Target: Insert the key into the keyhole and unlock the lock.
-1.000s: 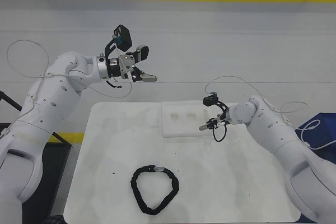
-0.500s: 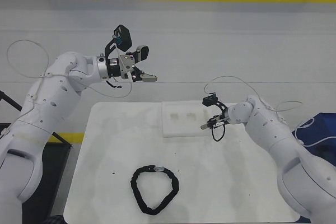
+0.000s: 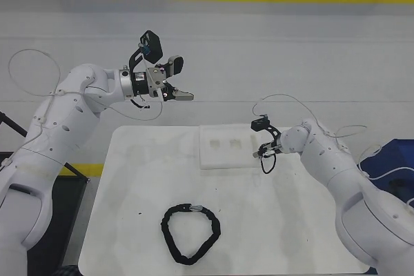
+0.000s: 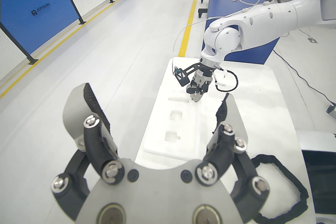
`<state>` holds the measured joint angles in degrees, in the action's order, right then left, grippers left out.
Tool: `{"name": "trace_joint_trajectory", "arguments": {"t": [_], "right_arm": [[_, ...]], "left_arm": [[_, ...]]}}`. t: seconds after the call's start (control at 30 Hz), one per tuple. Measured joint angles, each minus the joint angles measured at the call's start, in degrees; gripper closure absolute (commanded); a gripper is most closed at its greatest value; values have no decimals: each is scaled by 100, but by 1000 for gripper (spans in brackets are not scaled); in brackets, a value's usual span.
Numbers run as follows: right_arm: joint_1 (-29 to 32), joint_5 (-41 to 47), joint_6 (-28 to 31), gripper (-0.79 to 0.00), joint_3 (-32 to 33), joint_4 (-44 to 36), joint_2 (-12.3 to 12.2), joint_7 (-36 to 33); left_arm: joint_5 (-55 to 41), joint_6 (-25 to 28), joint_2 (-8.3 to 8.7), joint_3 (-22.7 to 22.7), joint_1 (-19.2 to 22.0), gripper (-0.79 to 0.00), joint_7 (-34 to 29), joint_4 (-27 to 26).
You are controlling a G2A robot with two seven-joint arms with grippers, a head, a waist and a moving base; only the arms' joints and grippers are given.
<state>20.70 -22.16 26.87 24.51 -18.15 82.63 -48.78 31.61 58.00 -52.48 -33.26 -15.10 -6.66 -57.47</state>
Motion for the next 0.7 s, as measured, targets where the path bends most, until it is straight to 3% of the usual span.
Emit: {"name": "trace_joint_trajectory", "arguments": {"t": [0.37,0.7], "right_arm": [[37,-224,-185,-225,4,160,137,108],[49,-297,-335,-74,63,330,237,135]], "left_arm": [[0,0,0,0,0,-785,0,0],[0,0,0,0,0,-785,0,0]]}}
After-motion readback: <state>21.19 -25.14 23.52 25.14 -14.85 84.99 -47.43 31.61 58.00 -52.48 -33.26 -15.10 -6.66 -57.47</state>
